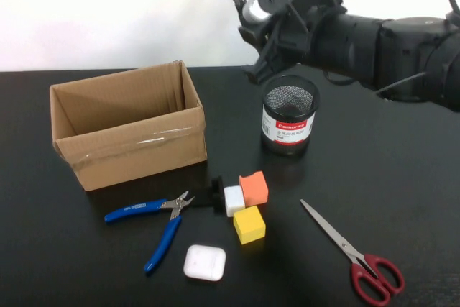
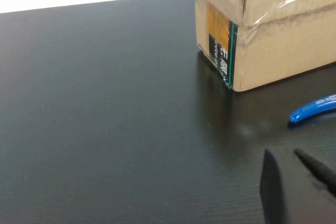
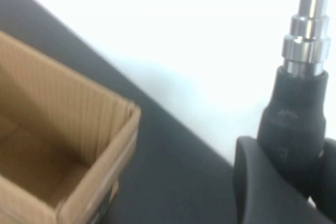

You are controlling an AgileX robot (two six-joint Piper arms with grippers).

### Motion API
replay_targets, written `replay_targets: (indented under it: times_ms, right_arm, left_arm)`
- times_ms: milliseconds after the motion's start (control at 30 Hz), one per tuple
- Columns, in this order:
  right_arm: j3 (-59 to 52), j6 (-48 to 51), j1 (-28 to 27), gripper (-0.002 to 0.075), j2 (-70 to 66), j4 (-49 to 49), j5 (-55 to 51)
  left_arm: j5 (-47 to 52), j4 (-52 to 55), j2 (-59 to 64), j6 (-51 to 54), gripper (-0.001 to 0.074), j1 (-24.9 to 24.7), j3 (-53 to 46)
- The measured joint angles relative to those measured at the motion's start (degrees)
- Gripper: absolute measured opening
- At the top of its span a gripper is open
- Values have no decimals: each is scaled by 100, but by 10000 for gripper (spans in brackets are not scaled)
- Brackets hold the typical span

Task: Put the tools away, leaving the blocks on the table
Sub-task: Place the picked object into the round holder

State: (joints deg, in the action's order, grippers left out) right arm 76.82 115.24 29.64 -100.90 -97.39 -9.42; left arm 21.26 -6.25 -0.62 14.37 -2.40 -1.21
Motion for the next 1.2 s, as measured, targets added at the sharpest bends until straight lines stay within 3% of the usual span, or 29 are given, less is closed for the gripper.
replay_targets:
  times_ms: [500, 633, 900, 1200]
  right_arm:
    - [-136, -414, -68, -5, -512, 0, 735]
    - [-136, -477, -116, 41, -622, -3, 760]
    - [-145, -660, -148, 209, -697, -3, 834]
    - [-145, -701, -148, 216, -697, -3, 884]
  left_arm:
    - [0, 0, 0, 0, -3, 0, 0]
    - [0, 0, 0, 0, -3, 0, 0]
    - [0, 0, 0, 0, -3, 0, 0]
    - [0, 0, 0, 0, -4, 0, 0]
